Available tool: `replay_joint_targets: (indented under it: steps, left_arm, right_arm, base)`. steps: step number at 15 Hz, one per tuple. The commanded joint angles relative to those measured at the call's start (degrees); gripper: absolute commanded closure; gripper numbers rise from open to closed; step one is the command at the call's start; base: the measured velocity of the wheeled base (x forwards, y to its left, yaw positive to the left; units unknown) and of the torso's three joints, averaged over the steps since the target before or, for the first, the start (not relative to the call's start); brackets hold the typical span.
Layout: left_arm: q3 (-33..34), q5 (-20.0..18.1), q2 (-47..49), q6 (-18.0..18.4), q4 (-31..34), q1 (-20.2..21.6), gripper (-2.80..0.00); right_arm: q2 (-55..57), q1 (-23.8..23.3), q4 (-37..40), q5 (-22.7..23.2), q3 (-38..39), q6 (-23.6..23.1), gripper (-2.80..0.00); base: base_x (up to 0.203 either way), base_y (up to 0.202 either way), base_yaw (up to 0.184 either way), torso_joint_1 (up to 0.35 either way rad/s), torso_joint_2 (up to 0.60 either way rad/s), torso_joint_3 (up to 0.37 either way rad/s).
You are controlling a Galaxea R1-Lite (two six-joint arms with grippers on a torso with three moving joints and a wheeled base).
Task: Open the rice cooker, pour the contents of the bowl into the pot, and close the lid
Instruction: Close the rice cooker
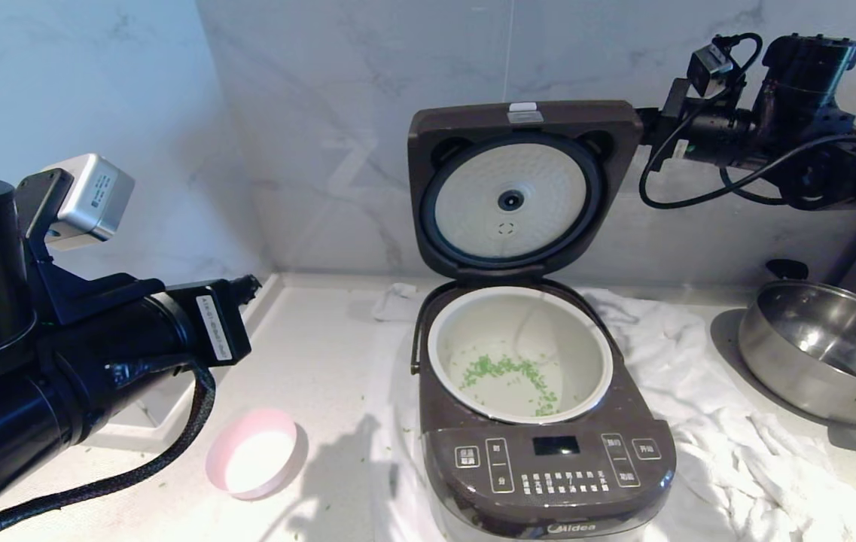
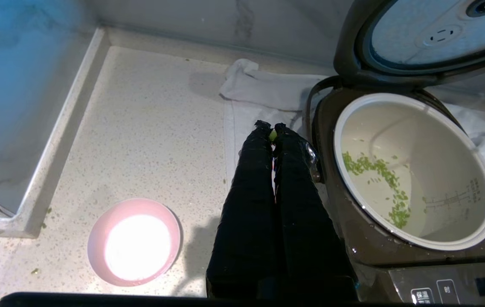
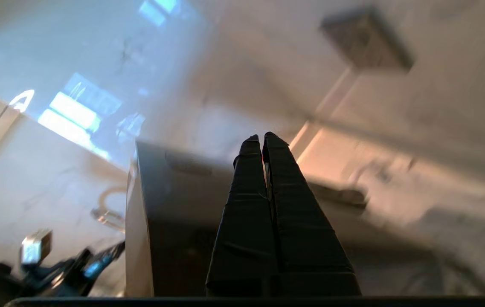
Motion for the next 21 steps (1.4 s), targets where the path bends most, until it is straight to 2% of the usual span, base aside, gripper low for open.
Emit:
replay_joint_targets:
  steps: [1, 7, 11, 13, 14, 16, 18, 21]
  left_arm:
    - [-0.1, 0.2, 0.0, -0.2, -0.1, 0.0, 0.00]
    - [-1.5, 0.1, 0.2, -0.2, -0.1, 0.0, 0.00]
    - [-11.3, 0.3, 5.1, -0.5, -0.1, 0.5, 0.00]
    - [-17.5, 0.6, 10.3, -1.5, -0.3, -0.9, 0.00]
    - [-20.4, 0.7, 12.8, -2.4, -0.3, -2.8, 0.00]
    - [-22.7, 0.7, 15.9, -3.0, -0.2, -9.3, 0.00]
    - [-22.5, 0.4, 18.5, -2.8, -0.2, -15.4, 0.00]
    - [-20.9, 0.3, 22.2, -1.9, -0.2, -20.9, 0.00]
  right_arm:
    - [-4.7, 1.8, -1.0, 0.8, 6.8, 0.1, 0.00]
    - [-12.6, 5.2, -10.7, 1.2, 27.6, 0.1, 0.00]
    - [-16.3, 5.6, -18.4, 1.2, 40.4, 0.2, 0.00]
    - [-18.2, 5.7, -21.1, 1.2, 45.5, 0.3, 0.00]
    - [-19.3, 5.7, -21.5, 1.2, 47.4, 0.2, 0.00]
    - [-20.7, 5.7, -21.6, 1.1, 50.9, -0.1, 0.00]
    - [-21.3, 5.7, -22.4, 1.1, 53.8, -0.2, 0.00]
    - [-21.4, 5.7, -25.2, 0.8, 55.6, 0.2, 0.00]
  base:
    - [0.000, 0.000, 0.000, 0.000, 0.00, 0.000]
    - [0.000, 0.000, 0.000, 0.000, 0.00, 0.000]
    - [0.000, 0.000, 0.000, 0.000, 0.00, 0.000]
    - [0.000, 0.000, 0.000, 0.000, 0.00, 0.000]
    - [0.000, 0.000, 0.000, 0.000, 0.00, 0.000]
    - [0.000, 0.000, 0.000, 0.000, 0.00, 0.000]
    - [0.000, 0.000, 0.000, 0.000, 0.00, 0.000]
    - [0.000, 0.000, 0.000, 0.000, 0.00, 0.000]
